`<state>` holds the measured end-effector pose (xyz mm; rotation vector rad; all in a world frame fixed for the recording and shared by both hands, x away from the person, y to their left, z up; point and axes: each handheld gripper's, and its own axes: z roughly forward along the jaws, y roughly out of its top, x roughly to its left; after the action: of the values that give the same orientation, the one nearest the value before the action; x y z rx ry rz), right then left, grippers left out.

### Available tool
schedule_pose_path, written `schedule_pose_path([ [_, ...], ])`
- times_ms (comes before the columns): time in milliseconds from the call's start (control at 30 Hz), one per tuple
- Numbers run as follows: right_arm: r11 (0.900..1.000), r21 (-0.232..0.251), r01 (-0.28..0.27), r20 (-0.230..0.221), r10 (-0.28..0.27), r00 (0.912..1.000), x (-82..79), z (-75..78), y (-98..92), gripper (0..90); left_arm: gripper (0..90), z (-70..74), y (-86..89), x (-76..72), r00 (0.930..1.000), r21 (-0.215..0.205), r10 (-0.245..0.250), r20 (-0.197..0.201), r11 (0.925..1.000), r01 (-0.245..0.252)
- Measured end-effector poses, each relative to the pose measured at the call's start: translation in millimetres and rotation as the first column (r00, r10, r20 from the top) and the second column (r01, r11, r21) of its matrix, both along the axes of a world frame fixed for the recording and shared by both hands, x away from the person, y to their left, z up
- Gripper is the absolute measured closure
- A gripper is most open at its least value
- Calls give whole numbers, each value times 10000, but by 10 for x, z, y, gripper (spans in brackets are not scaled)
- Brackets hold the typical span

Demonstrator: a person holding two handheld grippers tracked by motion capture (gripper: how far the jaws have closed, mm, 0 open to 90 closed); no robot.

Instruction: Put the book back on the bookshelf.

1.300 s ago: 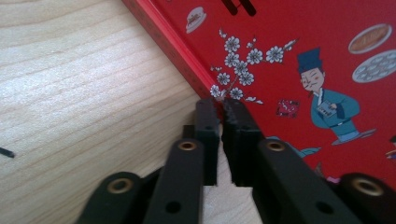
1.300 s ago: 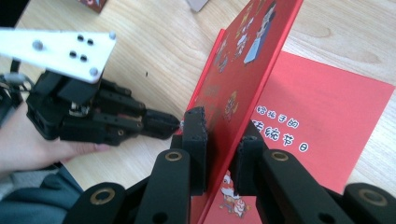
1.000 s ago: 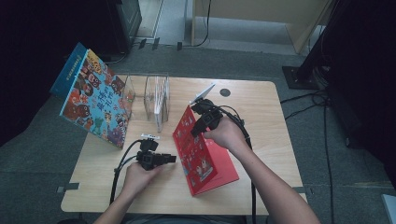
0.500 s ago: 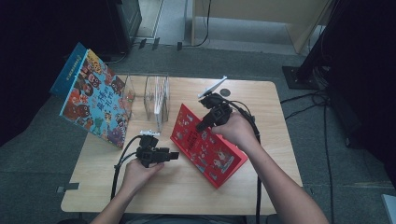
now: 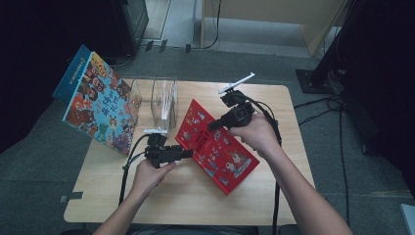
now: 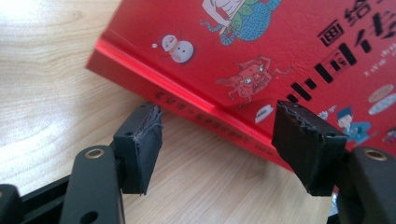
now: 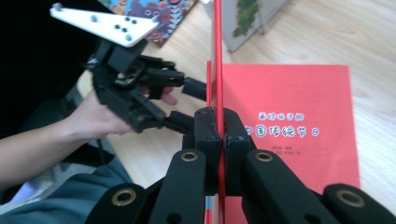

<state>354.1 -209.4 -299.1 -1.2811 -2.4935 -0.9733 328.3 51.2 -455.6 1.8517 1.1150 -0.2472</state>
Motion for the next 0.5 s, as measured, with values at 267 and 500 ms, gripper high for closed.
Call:
schedule_pose_path([
  [267,9934,1084,-387,247,362,9990,-104,-108,-122,888,229,68,33,-11,9991,-334,-147,396,9993,160],
  [500,9777,1948,-782,355,726,9967,-136,-162,-252,890,195,176,68,-29,9937,-991,-549,979,9930,647],
])
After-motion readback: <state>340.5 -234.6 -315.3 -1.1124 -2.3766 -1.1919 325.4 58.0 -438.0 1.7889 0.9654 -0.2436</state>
